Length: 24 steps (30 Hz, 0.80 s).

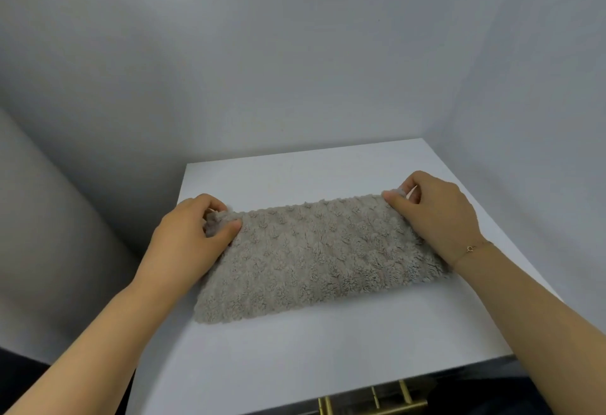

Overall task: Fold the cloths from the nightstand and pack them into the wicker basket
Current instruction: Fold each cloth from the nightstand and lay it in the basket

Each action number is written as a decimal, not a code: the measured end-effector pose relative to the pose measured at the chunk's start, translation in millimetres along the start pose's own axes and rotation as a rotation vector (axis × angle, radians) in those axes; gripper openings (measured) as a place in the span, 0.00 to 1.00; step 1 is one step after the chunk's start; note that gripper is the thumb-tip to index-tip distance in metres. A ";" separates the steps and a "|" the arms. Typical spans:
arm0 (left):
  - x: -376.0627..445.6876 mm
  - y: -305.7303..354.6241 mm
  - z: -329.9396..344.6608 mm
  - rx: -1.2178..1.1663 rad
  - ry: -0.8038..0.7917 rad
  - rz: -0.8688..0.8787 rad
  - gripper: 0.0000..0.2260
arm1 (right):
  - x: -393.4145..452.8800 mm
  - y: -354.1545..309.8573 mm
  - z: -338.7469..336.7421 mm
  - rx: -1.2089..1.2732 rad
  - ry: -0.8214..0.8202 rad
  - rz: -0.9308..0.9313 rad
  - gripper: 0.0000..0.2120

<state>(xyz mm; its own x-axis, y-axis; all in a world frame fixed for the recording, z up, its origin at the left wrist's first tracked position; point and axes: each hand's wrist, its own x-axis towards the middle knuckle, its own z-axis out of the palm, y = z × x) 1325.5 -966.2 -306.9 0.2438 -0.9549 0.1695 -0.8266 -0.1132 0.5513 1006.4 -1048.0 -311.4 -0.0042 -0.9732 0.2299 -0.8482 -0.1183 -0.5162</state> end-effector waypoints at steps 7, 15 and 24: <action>5.4 -4.7 -2.2 0.021 -0.084 0.039 0.10 | 0.0 0.7 -10.5 0.014 -0.155 -0.011 0.14; 1.1 7.5 -13.2 -0.344 -0.096 -0.036 0.07 | -1.5 -3.1 -16.6 0.589 -0.242 0.094 0.09; -37.1 35.4 -21.3 -0.490 -0.425 0.013 0.03 | 6.3 -14.8 -45.7 0.966 -0.003 0.254 0.11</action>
<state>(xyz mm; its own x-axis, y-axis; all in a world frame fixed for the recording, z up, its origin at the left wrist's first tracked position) 1298.0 -928.9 -276.2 -0.0704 -0.9921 -0.1041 -0.4760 -0.0583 0.8775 994.8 -1043.4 -264.5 -0.1232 -0.9922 0.0181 -0.0274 -0.0148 -0.9995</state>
